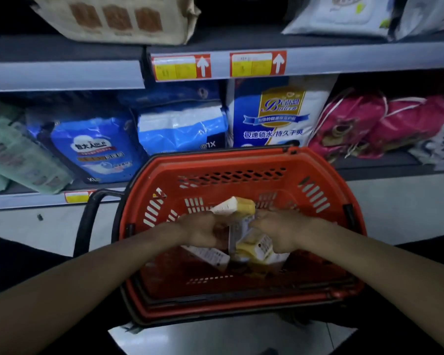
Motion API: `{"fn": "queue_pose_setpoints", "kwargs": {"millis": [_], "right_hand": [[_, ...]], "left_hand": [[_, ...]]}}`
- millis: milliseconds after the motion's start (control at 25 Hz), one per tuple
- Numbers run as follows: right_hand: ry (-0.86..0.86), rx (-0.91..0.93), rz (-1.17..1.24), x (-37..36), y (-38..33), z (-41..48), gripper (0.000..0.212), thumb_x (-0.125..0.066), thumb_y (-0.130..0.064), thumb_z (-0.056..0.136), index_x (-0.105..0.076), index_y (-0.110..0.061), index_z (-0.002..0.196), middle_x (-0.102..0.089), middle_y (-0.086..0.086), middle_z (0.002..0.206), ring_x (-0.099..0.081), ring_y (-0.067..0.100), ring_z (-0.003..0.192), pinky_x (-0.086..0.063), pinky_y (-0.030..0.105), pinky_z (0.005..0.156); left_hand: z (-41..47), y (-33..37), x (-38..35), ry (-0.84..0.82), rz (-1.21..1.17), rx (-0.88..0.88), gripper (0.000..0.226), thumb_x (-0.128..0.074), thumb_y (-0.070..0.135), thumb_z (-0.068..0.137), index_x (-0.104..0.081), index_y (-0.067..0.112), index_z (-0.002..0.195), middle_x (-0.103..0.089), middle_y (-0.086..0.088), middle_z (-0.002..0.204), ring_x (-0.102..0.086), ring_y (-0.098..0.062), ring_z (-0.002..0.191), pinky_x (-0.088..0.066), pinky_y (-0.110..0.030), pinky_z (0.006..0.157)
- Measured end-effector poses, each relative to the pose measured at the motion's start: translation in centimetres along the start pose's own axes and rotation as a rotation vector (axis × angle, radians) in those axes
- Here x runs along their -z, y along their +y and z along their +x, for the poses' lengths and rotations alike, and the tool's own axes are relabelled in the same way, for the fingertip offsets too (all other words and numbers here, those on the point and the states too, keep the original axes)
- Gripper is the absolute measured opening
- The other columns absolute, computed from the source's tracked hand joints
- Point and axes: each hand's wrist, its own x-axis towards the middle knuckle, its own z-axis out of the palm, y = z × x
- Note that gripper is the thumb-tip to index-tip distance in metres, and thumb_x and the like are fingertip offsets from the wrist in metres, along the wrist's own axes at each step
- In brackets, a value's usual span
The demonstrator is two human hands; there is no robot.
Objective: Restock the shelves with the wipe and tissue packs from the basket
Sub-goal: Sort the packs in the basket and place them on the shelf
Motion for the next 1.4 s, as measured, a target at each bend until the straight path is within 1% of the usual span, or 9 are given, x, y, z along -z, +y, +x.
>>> {"fn": "queue_pose_setpoints", "kwargs": {"millis": [160, 240, 320, 400, 520, 720, 880, 1200, 1400], "right_hand": [[-0.097, 0.002, -0.092, -2.7, 0.0, 0.8, 0.054, -0.062, -0.017, 0.099, -0.046, -0.019, 0.151, -0.046, 0.012, 0.149, -0.050, 0.036, 0.131, -0.048, 0.042, 0.097], [-0.132, 0.007, -0.079, -3.0, 0.0, 0.9, 0.054, -0.063, -0.021, 0.098, -0.047, -0.020, 0.150, -0.046, 0.011, 0.148, -0.052, 0.035, 0.128, -0.048, 0.038, 0.089], [-0.138, 0.023, -0.059, -3.0, 0.0, 0.9, 0.053, -0.063, -0.021, 0.098, -0.048, -0.022, 0.149, -0.048, 0.008, 0.149, -0.055, 0.033, 0.126, -0.053, 0.040, 0.089], [-0.138, 0.039, -0.052, -2.9, 0.1, 0.9, 0.053, -0.063, -0.023, 0.099, -0.048, -0.023, 0.149, -0.049, 0.007, 0.149, -0.055, 0.032, 0.126, -0.055, 0.042, 0.089], [-0.141, 0.042, -0.088, -3.1, 0.3, 1.3, 0.054, -0.064, -0.031, 0.099, -0.047, -0.022, 0.149, -0.052, 0.008, 0.146, -0.056, 0.032, 0.125, -0.055, 0.047, 0.094], [-0.126, 0.042, -0.108, -3.9, 0.7, 2.4, 0.053, -0.066, -0.038, 0.097, -0.052, -0.021, 0.146, -0.051, 0.007, 0.149, -0.056, 0.032, 0.128, -0.055, 0.050, 0.096], [-0.093, 0.036, -0.107, -4.5, 1.1, 3.1, 0.055, -0.072, -0.036, 0.092, -0.056, -0.020, 0.142, -0.051, 0.005, 0.152, -0.057, 0.032, 0.127, -0.056, 0.049, 0.094], [-0.029, 0.009, -0.037, -4.2, 0.5, 2.9, 0.067, -0.072, -0.025, 0.092, -0.045, -0.022, 0.153, -0.041, 0.002, 0.161, -0.055, 0.030, 0.132, -0.056, 0.047, 0.097], [0.004, -0.007, -0.038, -2.9, 0.0, 2.4, 0.060, -0.066, -0.027, 0.095, -0.046, -0.025, 0.151, -0.049, 0.009, 0.149, -0.057, 0.033, 0.125, -0.051, 0.052, 0.099]], "left_hand": [[5.4, -0.6, -4.7, -0.103, -0.096, -0.052, 0.054, -0.068, 0.038, 0.094, -0.054, 0.027, 0.145, -0.046, 0.007, 0.154, -0.050, -0.022, 0.139, -0.049, -0.037, 0.105], [8.7, -1.1, -7.1, -0.106, -0.108, -0.086, 0.066, -0.065, 0.021, 0.095, -0.039, 0.032, 0.156, -0.051, -0.003, 0.151, -0.050, -0.026, 0.140, -0.053, -0.043, 0.100], [10.2, 0.2, -7.5, -0.116, -0.005, -0.096, 0.086, -0.063, 0.022, 0.098, -0.010, 0.044, 0.163, -0.065, -0.011, 0.134, -0.066, -0.026, 0.115, -0.057, -0.042, 0.081], [11.2, 1.6, -7.1, -0.154, 0.120, -0.075, 0.090, -0.059, 0.021, 0.101, 0.001, 0.043, 0.163, -0.073, -0.018, 0.108, -0.068, -0.031, 0.078, -0.047, -0.037, 0.059], [12.1, 2.5, -6.6, -0.160, 0.284, -0.036, 0.099, -0.063, 0.021, 0.101, 0.013, 0.037, 0.163, -0.073, -0.020, 0.104, -0.054, -0.029, 0.061, -0.044, -0.040, 0.058], [13.3, 2.8, -6.9, 0.004, 0.370, -0.041, 0.062, -0.042, 0.031, 0.109, -0.017, 0.028, 0.165, -0.062, -0.017, 0.137, -0.063, -0.039, 0.117, -0.053, -0.046, 0.088], [13.3, 2.1, -7.7, 0.179, 0.151, 0.097, 0.042, -0.047, 0.043, 0.102, -0.052, 0.019, 0.136, -0.070, -0.015, 0.116, -0.068, -0.038, 0.101, -0.048, -0.038, 0.072], [11.2, 1.6, -8.4, 0.375, -0.305, 0.530, 0.024, -0.061, 0.028, 0.094, -0.059, 0.022, 0.117, -0.071, -0.009, 0.104, -0.071, -0.033, 0.099, -0.044, -0.035, 0.066], [10.5, 2.5, -8.5, 0.455, -0.459, 0.486, 0.013, -0.060, 0.028, 0.092, -0.053, 0.033, 0.102, -0.067, -0.004, 0.092, -0.068, -0.034, 0.089, -0.047, -0.037, 0.063]]}}
